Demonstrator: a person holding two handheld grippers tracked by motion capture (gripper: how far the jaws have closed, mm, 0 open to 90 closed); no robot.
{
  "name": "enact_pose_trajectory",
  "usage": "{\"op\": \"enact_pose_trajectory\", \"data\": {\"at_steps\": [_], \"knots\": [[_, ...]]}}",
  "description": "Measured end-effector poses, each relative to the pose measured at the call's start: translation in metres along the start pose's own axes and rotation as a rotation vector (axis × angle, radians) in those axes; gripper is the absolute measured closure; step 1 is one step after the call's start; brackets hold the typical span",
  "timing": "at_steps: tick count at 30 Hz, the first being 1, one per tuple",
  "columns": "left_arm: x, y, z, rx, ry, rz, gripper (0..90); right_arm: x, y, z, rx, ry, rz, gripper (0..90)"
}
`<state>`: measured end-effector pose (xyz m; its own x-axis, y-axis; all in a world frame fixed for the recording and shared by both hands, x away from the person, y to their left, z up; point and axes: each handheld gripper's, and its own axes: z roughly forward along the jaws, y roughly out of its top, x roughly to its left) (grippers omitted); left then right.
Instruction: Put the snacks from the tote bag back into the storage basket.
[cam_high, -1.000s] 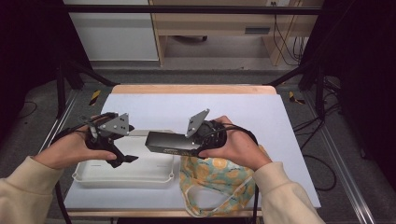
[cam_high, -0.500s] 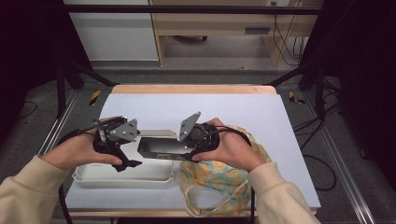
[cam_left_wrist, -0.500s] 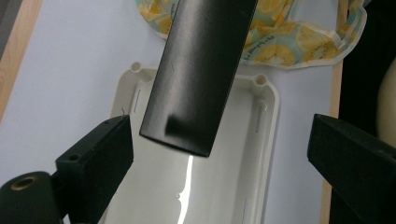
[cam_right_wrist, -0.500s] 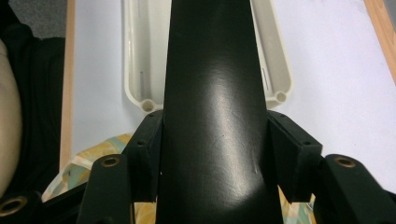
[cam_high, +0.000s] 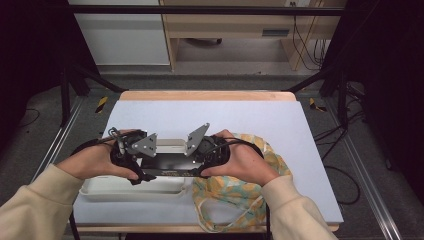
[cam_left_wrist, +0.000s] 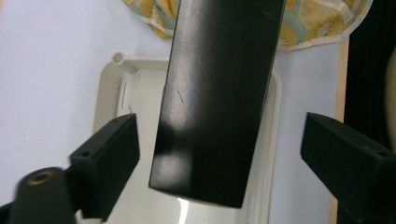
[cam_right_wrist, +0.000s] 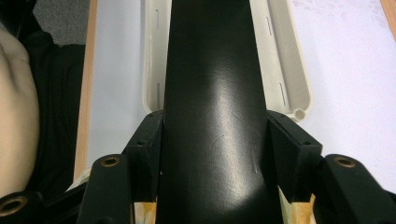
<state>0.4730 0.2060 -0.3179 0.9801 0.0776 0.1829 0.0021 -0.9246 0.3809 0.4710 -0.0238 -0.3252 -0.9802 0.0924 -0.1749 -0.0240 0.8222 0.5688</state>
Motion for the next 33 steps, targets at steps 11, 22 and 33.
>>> {"op": "enact_pose_trajectory", "data": {"at_steps": [11,22,33], "knots": [[0.002,0.004,0.012,0.06,-0.026,0.056,26.0,0.002,-0.001,-0.002,-0.017,0.011,0.0,43.2],[0.003,0.006,0.016,0.086,-0.03,0.073,38.5,0.002,-0.002,-0.003,-0.01,0.023,-0.007,43.1],[0.001,0.009,0.011,0.091,0.02,0.082,43.4,0.002,-0.006,-0.002,0.001,-0.019,0.01,30.7]]}}
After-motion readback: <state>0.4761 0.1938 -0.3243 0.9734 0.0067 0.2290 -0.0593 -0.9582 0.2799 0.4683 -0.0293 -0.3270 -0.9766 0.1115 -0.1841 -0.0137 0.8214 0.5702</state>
